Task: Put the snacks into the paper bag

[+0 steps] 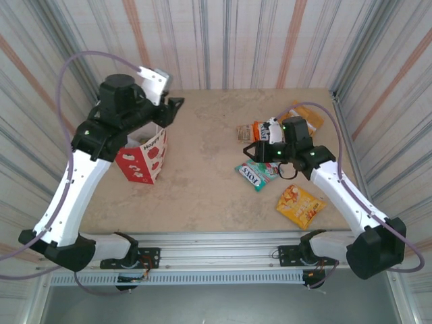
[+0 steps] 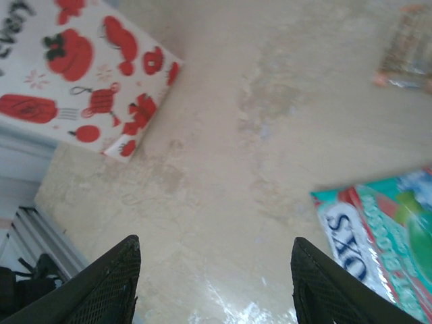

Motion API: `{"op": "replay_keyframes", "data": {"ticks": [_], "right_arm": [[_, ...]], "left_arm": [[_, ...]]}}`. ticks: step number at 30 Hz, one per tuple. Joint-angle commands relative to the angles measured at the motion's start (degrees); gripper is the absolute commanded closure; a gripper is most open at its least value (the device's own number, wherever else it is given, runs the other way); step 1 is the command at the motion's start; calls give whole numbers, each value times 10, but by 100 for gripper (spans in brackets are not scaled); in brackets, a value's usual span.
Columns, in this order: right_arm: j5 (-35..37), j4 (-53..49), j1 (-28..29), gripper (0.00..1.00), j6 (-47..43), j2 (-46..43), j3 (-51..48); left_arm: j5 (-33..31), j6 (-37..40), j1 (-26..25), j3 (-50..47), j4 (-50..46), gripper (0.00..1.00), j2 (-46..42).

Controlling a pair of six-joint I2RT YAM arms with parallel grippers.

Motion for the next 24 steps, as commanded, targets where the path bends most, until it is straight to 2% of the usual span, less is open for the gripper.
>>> {"op": "replay_keyframes", "data": {"ticks": [1, 6, 11, 17, 24], "right_arm": [[-30, -76, -46, 39, 22, 11, 14], [-62, -116, -146, 40, 42, 26, -11], [-63, -108, -188, 40, 67, 42, -57], [-42, -81, -215, 38, 109, 45, -109], [-57, 28, -216, 38, 193, 36, -190]], "left_arm": [[-8, -5, -51, 17, -14, 44, 33], [-16, -44, -123, 34, -10, 44, 92], [-1, -89, -176, 29, 16, 43, 164], [62, -191, -188, 34, 48, 45, 268], [82, -231, -191, 69, 54, 41, 380]]}}
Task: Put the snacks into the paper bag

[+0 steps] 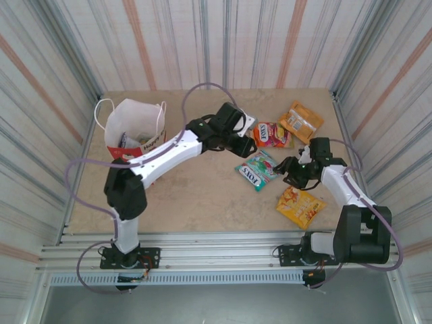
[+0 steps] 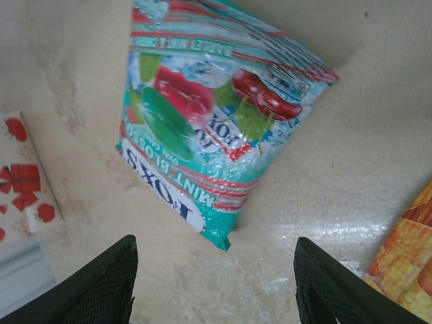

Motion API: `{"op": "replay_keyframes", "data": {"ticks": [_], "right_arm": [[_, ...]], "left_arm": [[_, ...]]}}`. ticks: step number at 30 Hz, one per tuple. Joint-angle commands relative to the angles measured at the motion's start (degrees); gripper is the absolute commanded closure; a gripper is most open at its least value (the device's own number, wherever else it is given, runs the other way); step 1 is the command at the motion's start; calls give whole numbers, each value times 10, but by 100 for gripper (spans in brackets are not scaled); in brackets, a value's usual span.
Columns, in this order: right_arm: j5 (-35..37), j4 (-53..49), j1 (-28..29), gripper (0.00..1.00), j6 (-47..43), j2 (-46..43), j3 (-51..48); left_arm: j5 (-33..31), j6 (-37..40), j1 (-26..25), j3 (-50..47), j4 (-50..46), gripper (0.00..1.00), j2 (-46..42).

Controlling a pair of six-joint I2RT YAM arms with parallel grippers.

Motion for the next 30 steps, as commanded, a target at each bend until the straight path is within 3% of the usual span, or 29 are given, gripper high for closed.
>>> {"op": "replay_keyframes", "data": {"ticks": [1, 10, 21, 30], "right_arm": [[-6, 66, -1, 38, 62, -8, -30], [-13, 114, 12, 38, 76, 38, -41], [-13, 131, 31, 45, 62, 109, -21], [-24, 129, 28, 53, 29, 160, 14]], "left_arm": [[26, -43, -3, 36, 11, 41, 33], [81, -118, 20, 75, 15, 37, 137], [81, -141, 48, 56, 19, 34, 186], [137, -183, 64, 11, 75, 35, 204]]}}
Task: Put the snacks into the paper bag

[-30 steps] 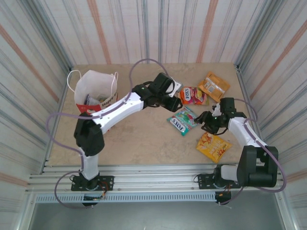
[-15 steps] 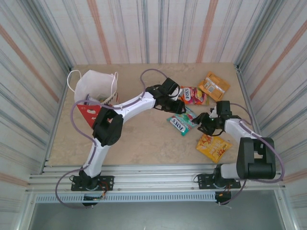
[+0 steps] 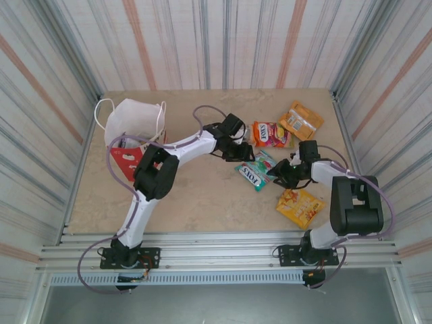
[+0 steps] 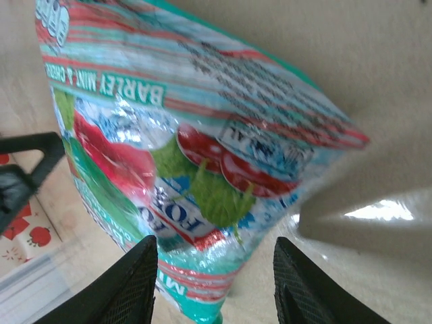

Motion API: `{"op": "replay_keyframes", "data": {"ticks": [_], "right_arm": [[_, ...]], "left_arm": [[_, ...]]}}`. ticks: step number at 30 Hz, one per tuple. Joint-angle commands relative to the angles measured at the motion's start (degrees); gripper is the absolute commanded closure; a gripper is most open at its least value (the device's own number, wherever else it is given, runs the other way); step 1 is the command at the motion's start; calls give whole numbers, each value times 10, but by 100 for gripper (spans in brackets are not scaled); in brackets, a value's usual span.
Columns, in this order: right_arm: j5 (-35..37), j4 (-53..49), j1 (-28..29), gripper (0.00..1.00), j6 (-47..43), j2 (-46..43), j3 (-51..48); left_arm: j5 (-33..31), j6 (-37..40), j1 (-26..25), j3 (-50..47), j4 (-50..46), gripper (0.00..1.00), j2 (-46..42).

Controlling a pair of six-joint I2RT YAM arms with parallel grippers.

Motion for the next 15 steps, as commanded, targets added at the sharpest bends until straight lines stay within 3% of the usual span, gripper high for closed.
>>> {"op": "replay_keyframes", "data": {"ticks": [1, 7, 15], "right_arm": [[-8, -3, -1, 53, -25, 21, 27], [-10, -14, -1, 58, -51, 61, 61], [-47, 11, 4, 65, -62, 117, 75]], "left_arm": [[33, -24, 6, -12, 25, 35, 13], [62, -42, 11, -26, 41, 37, 21], [106, -99, 15, -82, 135, 40, 19]]}}
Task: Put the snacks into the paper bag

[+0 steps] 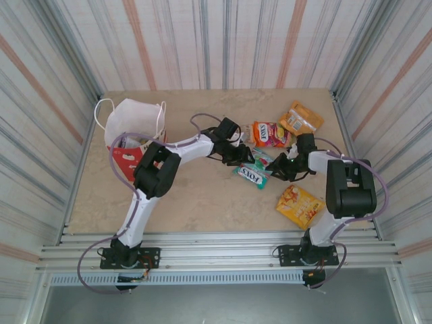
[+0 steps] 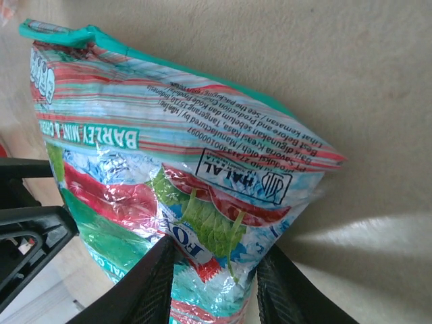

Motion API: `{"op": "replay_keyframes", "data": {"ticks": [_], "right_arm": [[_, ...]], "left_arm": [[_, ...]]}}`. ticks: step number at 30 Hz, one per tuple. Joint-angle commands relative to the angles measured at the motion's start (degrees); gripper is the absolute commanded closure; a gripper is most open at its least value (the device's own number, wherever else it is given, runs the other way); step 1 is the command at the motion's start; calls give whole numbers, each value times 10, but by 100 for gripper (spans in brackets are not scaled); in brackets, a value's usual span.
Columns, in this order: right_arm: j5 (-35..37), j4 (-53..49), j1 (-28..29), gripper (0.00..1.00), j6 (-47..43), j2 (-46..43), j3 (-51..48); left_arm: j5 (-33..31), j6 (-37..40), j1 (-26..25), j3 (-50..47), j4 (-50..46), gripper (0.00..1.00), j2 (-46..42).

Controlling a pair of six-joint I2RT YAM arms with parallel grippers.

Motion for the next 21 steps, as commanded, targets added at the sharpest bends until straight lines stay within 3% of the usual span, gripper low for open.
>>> {"op": "replay_keyframes", "data": {"ticks": [1, 6, 13, 21], "right_arm": [[-20, 7, 9, 65, -14, 25, 7], [-27, 26, 23, 65, -6, 27, 4], [-29, 47, 24, 60, 10, -12, -2], [6, -25, 5, 51, -6, -134, 0]], "left_arm": [[28, -38, 0, -28, 41, 41, 9], [38, -54, 1, -35, 67, 48, 4], [29, -51, 4, -39, 65, 74, -31], [-4, -5, 6, -20, 5, 88, -110]]}}
